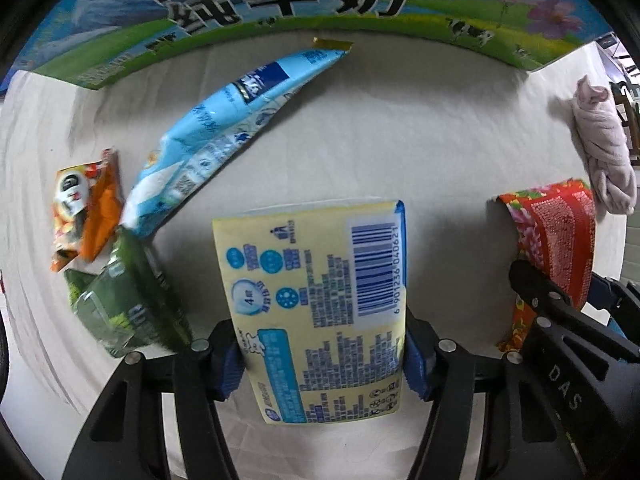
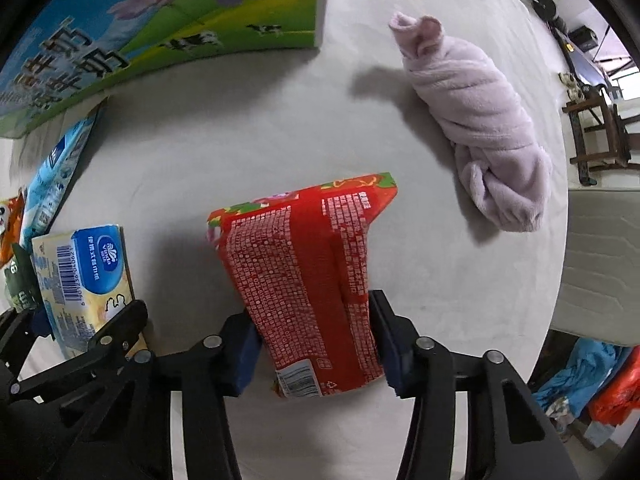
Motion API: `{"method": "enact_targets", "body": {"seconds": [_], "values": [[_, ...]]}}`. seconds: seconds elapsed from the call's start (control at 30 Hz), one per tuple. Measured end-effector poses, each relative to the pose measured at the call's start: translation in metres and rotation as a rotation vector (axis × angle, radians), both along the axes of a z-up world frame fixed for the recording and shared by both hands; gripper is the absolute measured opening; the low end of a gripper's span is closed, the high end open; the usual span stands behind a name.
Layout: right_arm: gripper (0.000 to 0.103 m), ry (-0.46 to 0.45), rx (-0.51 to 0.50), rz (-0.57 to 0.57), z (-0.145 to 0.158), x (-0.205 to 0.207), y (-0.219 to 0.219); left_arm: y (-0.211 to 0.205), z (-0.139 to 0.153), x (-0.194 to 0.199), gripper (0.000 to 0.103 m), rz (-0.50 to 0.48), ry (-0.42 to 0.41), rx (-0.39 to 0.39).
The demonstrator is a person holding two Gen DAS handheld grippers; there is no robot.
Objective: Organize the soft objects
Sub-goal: 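Grasp the yellow milk carton with the left tool while the right tool grasps the red snack bag, then carry both items into the box and open both tools to release them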
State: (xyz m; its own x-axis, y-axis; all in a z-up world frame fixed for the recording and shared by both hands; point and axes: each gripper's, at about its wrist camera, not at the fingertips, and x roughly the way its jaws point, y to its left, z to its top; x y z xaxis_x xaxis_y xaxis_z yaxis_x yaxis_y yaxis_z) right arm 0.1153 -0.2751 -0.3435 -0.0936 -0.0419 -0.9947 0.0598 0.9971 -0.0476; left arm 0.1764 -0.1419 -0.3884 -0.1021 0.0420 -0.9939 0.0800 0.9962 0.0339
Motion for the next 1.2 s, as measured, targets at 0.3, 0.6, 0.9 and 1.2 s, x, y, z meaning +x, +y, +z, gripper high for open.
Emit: {"method": "enact_targets", "body": {"seconds": [0.3,0.6,0.9,1.2], "values": [[0.048,-0.057,0.077,0.003,0.040,-0.047,-0.012,-0.004,0.090,-0.035,0.061,-0.001,-0.150,0.001],[0.048,-0.180,0.172,0.025,0.130,-0.075,-0.024,-0.007,0.197,-0.057,0.061,0.023,-0.315,-0.050],[0.048,-0.325,0.279,0.040,0.224,-0.033,-0.022,0.015,0.266,-0.013,0.061,0.017,-0.387,-0.190],[0.048,-0.376,0.283,-0.009,0.247,0.071,-0.004,0.039,0.253,0.114,0.061,-0.009,-0.339,-0.211]]}}
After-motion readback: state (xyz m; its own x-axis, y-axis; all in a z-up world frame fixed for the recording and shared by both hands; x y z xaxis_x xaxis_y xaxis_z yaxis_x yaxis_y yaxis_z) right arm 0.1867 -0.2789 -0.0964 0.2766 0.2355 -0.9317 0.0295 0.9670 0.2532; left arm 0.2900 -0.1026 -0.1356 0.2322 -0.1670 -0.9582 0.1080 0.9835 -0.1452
